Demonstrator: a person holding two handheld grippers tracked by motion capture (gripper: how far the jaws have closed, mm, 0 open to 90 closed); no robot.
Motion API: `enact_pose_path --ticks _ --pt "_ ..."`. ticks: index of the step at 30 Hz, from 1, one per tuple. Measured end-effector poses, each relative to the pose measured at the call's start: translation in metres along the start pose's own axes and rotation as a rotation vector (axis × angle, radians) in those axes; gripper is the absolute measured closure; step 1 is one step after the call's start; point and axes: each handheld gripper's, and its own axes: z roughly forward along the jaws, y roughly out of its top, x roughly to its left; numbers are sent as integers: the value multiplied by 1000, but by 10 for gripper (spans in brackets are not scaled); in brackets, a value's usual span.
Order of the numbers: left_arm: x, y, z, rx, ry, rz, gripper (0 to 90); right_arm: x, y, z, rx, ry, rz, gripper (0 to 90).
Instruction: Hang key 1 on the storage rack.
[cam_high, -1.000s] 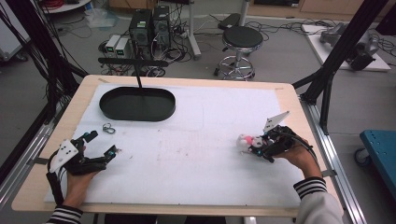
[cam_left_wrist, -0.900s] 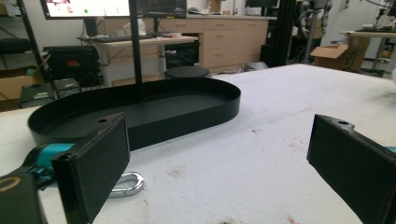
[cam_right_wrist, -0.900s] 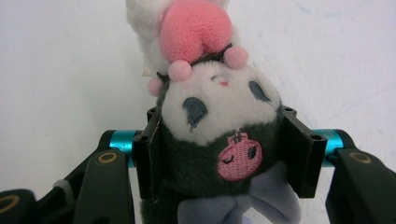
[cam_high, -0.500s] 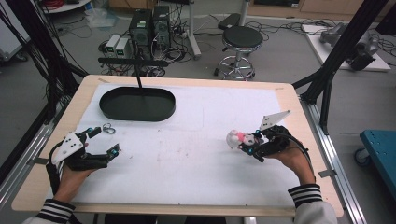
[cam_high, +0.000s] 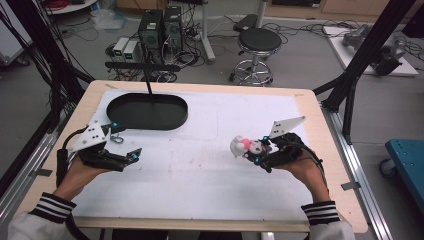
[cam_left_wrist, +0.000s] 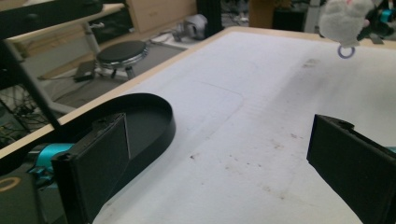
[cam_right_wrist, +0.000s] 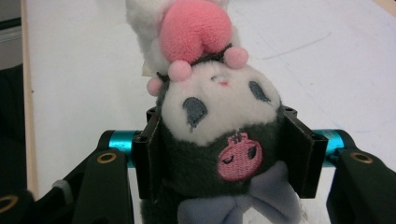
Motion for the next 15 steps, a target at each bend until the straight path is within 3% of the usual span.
enact_pose_path --ticks 8,15 --pt "-3 15 16 35 -68 -4 63 10 18 8 -37 30 -41 407" --pt "-6 28 27 63 -130 12 63 17 32 15 -38 45 -55 406"
